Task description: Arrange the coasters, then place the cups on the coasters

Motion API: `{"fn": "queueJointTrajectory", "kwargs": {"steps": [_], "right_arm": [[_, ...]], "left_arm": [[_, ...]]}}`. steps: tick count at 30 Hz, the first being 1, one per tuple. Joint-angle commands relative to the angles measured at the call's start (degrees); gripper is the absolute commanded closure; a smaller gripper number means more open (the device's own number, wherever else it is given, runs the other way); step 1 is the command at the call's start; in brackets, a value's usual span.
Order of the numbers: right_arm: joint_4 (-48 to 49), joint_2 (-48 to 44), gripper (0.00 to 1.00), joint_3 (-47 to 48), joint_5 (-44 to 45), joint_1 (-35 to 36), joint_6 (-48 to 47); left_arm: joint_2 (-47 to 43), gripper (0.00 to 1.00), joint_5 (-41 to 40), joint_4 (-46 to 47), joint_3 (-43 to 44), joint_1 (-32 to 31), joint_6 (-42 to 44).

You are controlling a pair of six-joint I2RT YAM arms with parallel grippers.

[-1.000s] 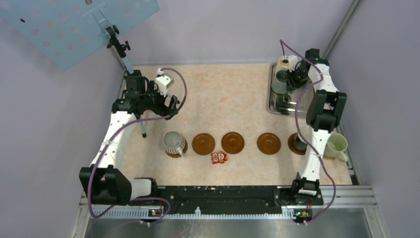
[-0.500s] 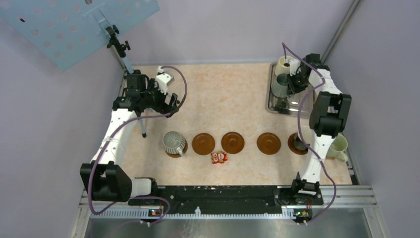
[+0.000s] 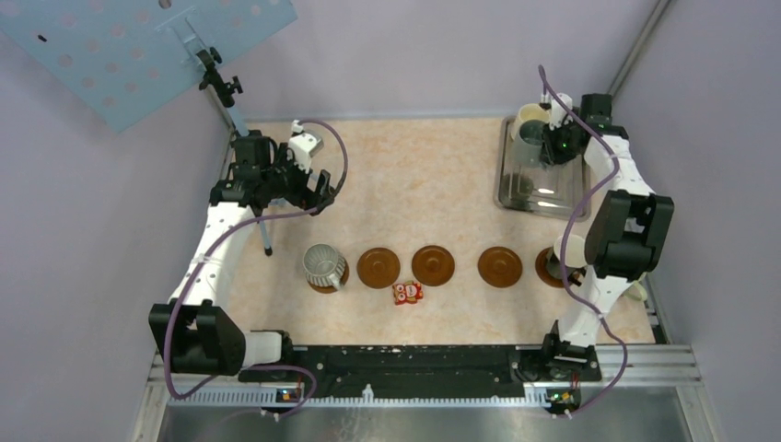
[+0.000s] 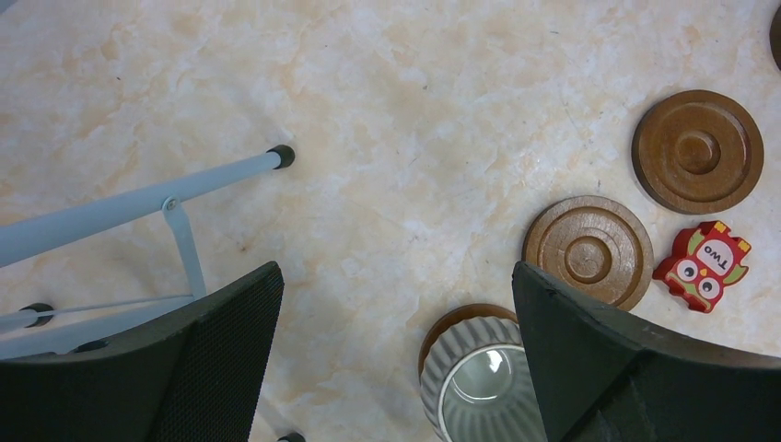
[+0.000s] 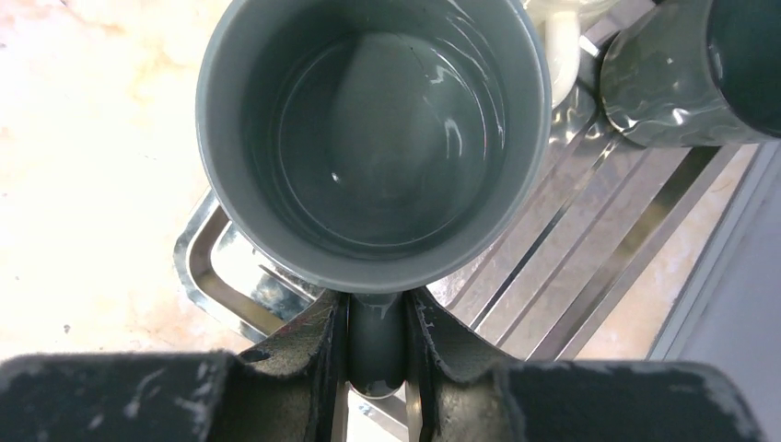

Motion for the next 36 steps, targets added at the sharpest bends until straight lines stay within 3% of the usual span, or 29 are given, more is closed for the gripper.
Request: {"fn": "queueJointTrajectory", "kwargs": {"steps": [1, 8, 21, 26, 36], "right_arm": [[10.2, -9.0, 1.00, -1.7, -6.2, 0.6, 2.8], [14.1, -17.2, 1.00, -7.9, -9.0, 5.7, 10.8], [23.0, -34.8, 1.00, -29.0, 3.3, 32.1, 29.7], [27.0, -38.2, 1.00, -35.8, 5.7, 43.4, 30.2], [32.2, -36.5, 1.00, -41.3, 10.8, 57.4, 28.1]], "left_arm": [[-1.9, 0.01, 0.8, 3.3, 0.1, -0.2, -1.6], [-2.5, 0.01, -0.2, 5.3, 0.4, -0.2, -5.0], [-5.0, 0.01, -3.2, 6.3, -2.0, 0.2, -7.7], [-5.7, 0.01, -2.9, 7.3, -3.4, 0.3, -8.6], [-8.0, 0.01, -3.7, 6.5, -5.4, 0.4, -9.0]]}}
